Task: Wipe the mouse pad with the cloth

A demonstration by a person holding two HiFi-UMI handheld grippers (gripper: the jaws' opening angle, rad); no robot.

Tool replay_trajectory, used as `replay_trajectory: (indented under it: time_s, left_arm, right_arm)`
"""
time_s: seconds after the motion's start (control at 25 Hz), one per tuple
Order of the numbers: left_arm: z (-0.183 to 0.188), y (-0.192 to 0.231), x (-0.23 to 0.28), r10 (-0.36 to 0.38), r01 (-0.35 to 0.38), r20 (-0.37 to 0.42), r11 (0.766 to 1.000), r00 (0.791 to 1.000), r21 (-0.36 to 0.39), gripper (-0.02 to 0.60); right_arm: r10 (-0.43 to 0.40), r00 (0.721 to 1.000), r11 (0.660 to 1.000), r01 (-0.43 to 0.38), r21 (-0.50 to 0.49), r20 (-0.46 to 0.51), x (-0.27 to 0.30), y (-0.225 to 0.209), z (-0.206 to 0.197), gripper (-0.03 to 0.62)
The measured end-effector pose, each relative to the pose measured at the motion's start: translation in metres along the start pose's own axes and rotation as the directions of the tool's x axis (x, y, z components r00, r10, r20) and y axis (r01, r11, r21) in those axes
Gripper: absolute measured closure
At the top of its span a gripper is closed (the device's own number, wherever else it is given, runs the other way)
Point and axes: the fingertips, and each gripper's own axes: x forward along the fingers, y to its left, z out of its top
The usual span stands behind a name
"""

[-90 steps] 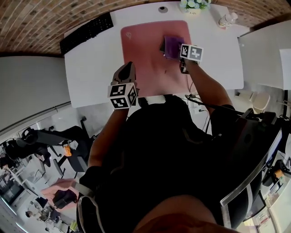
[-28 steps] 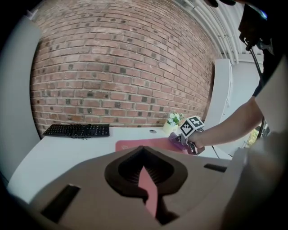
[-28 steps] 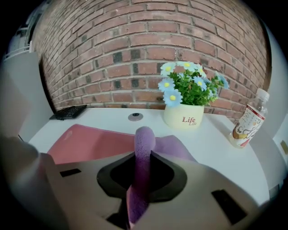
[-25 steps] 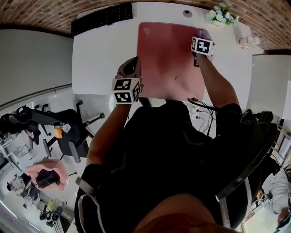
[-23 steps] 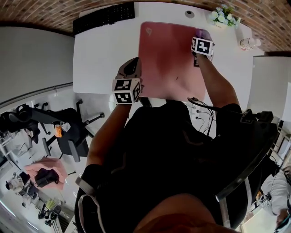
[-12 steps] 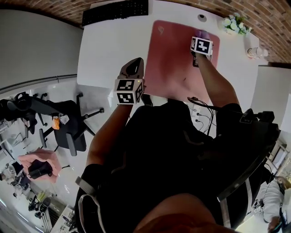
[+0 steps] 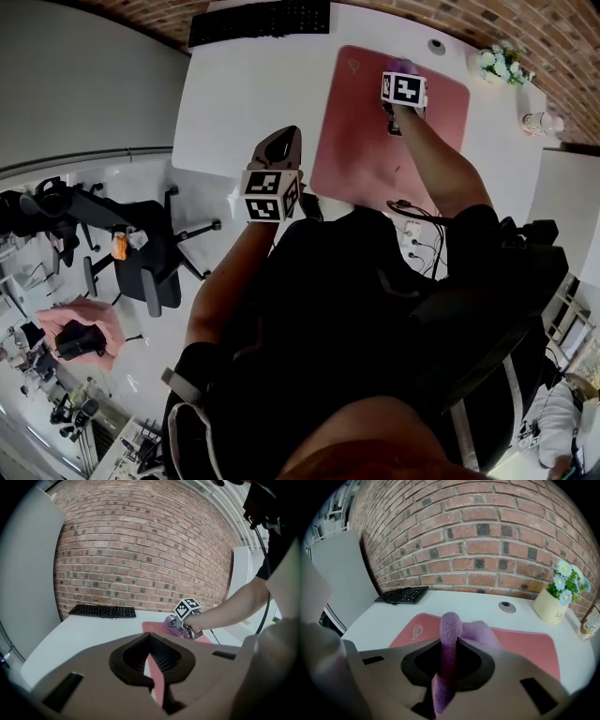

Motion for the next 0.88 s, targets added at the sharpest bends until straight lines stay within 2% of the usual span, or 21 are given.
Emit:
replay_trajectory:
  time_s: [0.24,0.48,0.88]
  left_arm:
    - [-0.015,0.026,-0.018,0.044,-0.044,-0.008,0.998,0.999,-0.039,0.577]
    - [-0.017,0.037,-0.034,0.009,-0.007,0.027,0.999,1.0,-0.048,0.577]
    - [-0.021,0.063,-0.052,0.024,-0.021,0.041,0.998,0.999,-0.062,0.578]
  right_arm:
    - [0.032,0.999,0.998,-0.032,-0.046,-0.007,0.014,0.037,0.008,0.534]
    - [0.063,0.998,0.995,-0.063,-0.08,-0.014,0.026,0.077,0.016,0.534]
    - [0.164,0.986,0.975,-0.166,-0.146,-0.028,0.035,0.144,0.019,0.534]
